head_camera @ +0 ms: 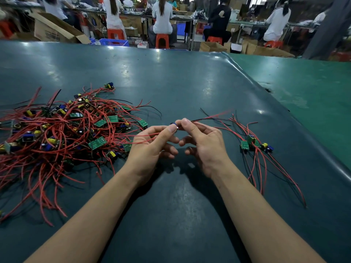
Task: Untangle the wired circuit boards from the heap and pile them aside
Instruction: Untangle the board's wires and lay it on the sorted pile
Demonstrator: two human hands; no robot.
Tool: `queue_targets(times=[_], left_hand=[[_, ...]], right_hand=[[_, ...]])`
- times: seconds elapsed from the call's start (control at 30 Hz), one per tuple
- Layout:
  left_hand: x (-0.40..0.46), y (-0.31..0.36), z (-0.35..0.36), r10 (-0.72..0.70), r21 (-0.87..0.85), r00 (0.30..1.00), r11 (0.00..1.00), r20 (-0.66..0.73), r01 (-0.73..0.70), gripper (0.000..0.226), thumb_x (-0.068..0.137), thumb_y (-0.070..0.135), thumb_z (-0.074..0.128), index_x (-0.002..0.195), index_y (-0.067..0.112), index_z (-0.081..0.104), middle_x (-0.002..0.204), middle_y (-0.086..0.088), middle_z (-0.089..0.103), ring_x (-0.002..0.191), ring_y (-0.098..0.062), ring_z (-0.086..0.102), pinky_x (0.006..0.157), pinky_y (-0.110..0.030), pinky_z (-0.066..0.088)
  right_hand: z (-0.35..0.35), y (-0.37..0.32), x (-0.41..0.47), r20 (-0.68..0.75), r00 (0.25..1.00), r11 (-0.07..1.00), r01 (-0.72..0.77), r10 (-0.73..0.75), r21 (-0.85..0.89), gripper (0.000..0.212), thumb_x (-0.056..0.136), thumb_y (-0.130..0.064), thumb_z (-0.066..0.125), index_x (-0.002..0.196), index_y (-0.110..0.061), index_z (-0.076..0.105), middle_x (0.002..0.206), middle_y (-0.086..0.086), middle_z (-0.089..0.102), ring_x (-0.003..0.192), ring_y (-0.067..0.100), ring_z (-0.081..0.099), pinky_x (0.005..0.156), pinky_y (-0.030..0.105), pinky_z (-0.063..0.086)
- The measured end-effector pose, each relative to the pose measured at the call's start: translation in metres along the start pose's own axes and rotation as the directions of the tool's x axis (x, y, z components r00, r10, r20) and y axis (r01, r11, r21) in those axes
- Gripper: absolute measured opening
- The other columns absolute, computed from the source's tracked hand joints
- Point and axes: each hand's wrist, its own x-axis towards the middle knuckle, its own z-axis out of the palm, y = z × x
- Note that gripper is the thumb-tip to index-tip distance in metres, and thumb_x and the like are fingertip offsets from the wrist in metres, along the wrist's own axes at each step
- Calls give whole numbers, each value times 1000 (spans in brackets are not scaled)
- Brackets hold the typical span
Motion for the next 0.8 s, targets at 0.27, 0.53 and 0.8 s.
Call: queue_targets(times=[0.27, 0.53, 0.8], left_hand=[[2, -2, -1, 2, -15, 999, 1000, -49, -3, 10, 66, 21, 74, 73, 14, 71, 66, -7, 66, 55, -17, 49, 52, -20, 42], [1, 2, -2, -105, -24, 994, 994, 41, 106, 9, 64, 16, 72, 68, 10, 67, 61, -8, 62, 58, -19, 44, 51, -21, 36], [-1, 4, -1, -105, 6, 991, 994, 81, 105, 4, 63, 18, 72, 59, 17, 71, 60, -6, 63, 59, -18, 44, 52, -20, 37]], right_hand=[[-6, -2, 4, -92, 984, 984, -146, 155, 98, 27, 89, -31, 70, 67, -16, 75, 73, -2, 71, 46, 7, 49, 38, 16, 33], [-9, -2, 8, -104, 986, 986, -122, 134, 110, 24, 92, -29, 67, 73, -14, 71, 73, -5, 71, 43, 7, 50, 36, 16, 32], [-14, -2, 14, -225, 966, 979, -90, 131, 181, 45, 91, -23, 67, 48, -17, 58, 50, -2, 55, 38, 8, 41, 35, 16, 28]])
